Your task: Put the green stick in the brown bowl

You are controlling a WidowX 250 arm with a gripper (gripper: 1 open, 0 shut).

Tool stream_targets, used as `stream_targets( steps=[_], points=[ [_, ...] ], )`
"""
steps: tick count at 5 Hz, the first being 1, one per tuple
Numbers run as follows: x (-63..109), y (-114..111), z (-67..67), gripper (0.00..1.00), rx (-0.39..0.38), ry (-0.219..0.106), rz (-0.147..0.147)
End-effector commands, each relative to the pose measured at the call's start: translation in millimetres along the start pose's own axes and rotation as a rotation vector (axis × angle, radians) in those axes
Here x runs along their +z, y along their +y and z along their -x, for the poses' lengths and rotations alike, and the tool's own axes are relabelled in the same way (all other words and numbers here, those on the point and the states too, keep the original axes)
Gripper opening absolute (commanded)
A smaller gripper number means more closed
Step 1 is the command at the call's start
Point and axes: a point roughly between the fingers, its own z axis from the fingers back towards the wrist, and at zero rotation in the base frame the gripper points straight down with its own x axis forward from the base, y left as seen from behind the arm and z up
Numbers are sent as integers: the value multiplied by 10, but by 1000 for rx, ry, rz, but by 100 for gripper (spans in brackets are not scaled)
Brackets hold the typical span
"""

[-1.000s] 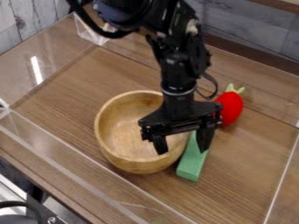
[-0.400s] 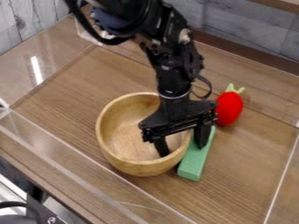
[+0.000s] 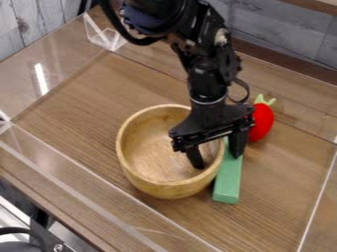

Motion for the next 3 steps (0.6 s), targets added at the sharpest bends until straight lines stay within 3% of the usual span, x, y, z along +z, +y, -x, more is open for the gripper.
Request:
stream_targets(
  steps=[1, 3],
  points=[
    [-35, 52, -141, 100, -8, -7, -17],
    [-27, 22, -449, 100, 48, -32, -26]
  ],
)
